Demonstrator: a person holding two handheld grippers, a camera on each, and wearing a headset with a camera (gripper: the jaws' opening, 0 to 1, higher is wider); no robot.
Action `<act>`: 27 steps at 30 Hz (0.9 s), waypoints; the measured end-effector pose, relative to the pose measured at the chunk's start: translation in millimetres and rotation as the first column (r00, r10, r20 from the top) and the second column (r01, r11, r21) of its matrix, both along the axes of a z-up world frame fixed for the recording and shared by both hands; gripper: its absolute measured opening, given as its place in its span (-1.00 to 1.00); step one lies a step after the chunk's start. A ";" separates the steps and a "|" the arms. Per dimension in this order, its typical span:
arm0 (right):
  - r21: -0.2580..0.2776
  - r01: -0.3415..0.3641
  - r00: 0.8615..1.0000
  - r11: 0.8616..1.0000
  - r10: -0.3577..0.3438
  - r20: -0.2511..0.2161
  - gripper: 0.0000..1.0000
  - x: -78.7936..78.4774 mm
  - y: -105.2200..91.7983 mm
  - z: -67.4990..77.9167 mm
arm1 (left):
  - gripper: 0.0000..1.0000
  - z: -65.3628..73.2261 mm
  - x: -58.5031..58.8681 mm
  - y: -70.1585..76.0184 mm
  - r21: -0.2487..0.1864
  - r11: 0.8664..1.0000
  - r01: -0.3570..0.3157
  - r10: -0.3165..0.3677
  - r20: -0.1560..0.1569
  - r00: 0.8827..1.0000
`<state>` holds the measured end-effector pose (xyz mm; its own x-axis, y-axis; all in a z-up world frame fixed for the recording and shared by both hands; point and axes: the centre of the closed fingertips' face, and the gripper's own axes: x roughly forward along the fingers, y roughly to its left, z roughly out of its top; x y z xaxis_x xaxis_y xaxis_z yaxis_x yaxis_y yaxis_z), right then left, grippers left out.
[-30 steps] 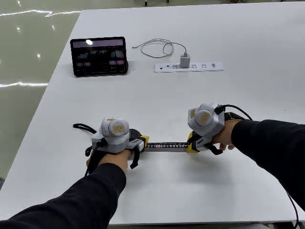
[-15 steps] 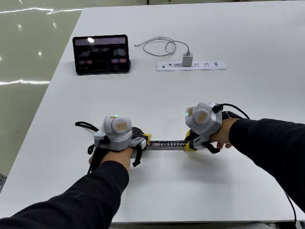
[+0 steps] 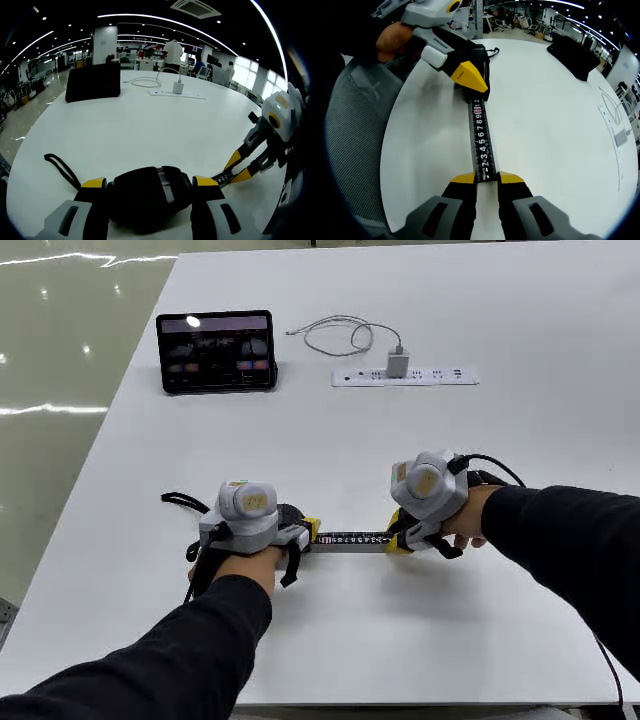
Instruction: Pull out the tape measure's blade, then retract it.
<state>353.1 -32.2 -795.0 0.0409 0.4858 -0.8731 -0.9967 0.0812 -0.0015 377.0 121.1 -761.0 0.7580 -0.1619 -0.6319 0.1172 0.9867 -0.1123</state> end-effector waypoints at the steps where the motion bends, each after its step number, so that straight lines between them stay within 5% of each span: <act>1: 0.001 -0.001 1.000 1.000 0.001 0.001 -0.77 0.1 0.7 0.0 | 0.24 0.0 0.1 -0.1 0.000 1.000 0.001 -0.001 -0.001 1.000; 27: 0.019 -0.003 1.000 1.000 0.003 0.000 -0.77 1.4 20.7 -0.1 | 0.24 -0.2 2.0 0.2 -0.011 1.000 0.016 -0.016 -0.008 1.000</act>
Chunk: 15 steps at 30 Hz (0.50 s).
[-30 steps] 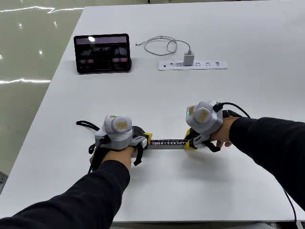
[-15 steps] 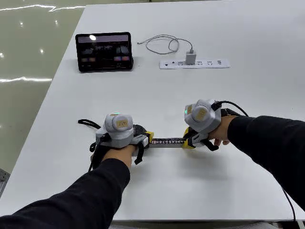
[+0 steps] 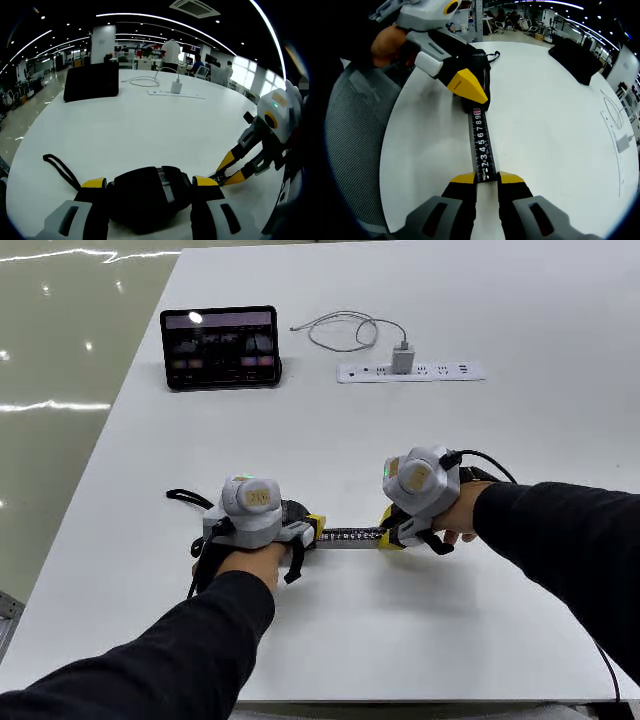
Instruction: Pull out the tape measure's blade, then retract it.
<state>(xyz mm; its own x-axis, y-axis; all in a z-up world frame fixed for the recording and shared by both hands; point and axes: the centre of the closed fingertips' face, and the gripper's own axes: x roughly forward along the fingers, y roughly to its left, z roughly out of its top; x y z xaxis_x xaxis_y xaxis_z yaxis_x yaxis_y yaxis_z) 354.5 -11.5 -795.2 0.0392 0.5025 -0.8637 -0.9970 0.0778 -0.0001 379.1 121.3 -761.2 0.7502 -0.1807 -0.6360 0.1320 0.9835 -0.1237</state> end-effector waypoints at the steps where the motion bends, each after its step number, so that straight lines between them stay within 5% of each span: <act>1: 0.002 -0.001 1.000 1.000 0.001 0.001 -0.77 0.0 1.0 -0.1 | 0.24 0.0 0.0 -0.1 0.000 1.000 0.000 0.000 0.000 1.000; 15: 0.017 -0.003 1.000 1.000 0.003 -0.009 -0.77 -1.9 22.0 0.9 | 0.24 1.4 -0.6 0.3 -0.002 1.000 0.002 -0.002 -0.001 1.000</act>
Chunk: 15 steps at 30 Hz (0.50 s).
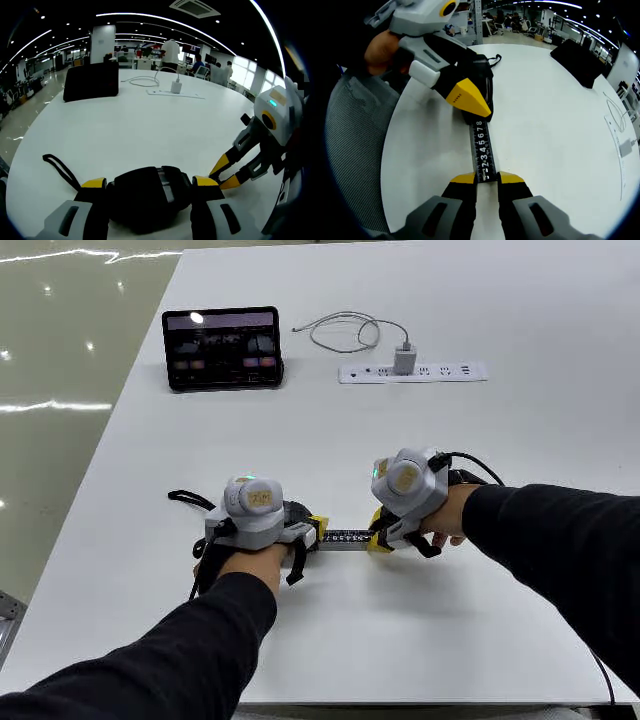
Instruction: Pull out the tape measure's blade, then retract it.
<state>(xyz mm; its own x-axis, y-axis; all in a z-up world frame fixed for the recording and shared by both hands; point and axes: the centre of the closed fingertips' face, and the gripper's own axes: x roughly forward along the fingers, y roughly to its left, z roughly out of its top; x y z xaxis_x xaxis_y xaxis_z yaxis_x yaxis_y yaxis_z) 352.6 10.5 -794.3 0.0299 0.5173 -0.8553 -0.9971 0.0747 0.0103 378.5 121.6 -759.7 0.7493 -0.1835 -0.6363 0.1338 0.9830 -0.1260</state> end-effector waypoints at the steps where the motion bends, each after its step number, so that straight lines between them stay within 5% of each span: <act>1: 0.000 -0.002 1.000 1.000 0.002 0.000 -0.77 -0.5 1.3 0.2 | 0.24 0.0 -0.1 0.0 0.001 1.000 0.001 -0.001 0.001 1.000; 15: 0.020 -0.006 1.000 1.000 0.006 0.004 -0.78 -2.8 18.2 -0.9 | 0.24 0.3 -1.0 -0.1 -0.004 1.000 0.001 -0.001 -0.003 1.000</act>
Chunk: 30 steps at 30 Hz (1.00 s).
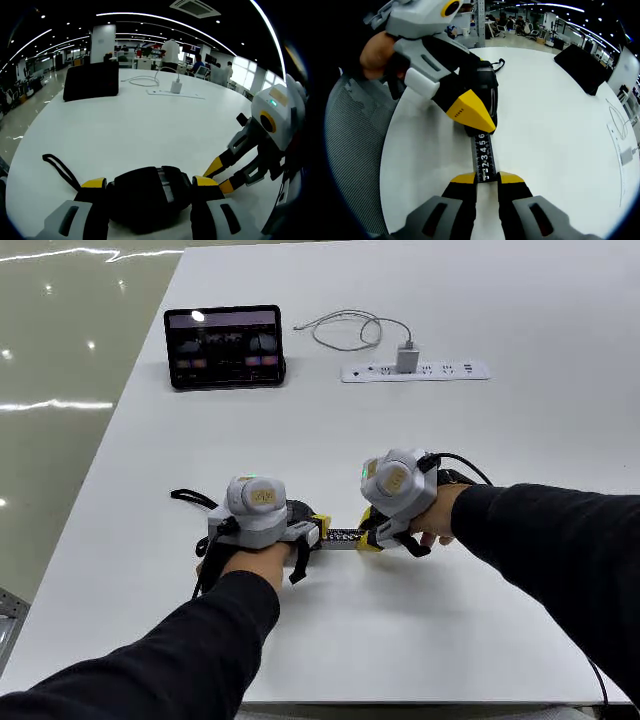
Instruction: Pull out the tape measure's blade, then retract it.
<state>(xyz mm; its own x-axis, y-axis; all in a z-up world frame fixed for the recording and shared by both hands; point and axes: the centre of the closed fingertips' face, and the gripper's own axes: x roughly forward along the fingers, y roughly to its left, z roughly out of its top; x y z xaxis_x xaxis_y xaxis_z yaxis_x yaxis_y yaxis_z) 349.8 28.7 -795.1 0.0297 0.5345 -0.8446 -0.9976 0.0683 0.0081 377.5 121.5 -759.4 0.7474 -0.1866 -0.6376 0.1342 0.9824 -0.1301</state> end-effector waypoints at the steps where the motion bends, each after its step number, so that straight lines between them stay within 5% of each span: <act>1: 0.001 -0.001 1.000 1.000 0.001 -0.001 -0.78 -0.1 1.2 -0.5 | 0.24 0.0 0.0 0.0 0.001 1.000 0.001 -0.001 0.000 1.000; 30: 0.055 -0.006 1.000 0.998 0.006 -0.008 -0.78 0.3 34.1 1.3 | 0.24 -0.6 0.0 0.1 -0.009 1.000 -0.001 0.001 -0.005 1.000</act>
<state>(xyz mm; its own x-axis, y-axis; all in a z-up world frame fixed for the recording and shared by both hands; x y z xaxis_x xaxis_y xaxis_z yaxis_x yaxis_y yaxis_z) 350.1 62.8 -793.9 0.0198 0.5803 -0.8141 -0.9979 0.0614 0.0194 377.5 121.6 -760.0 0.7441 -0.1919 -0.6399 0.1329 0.9812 -0.1398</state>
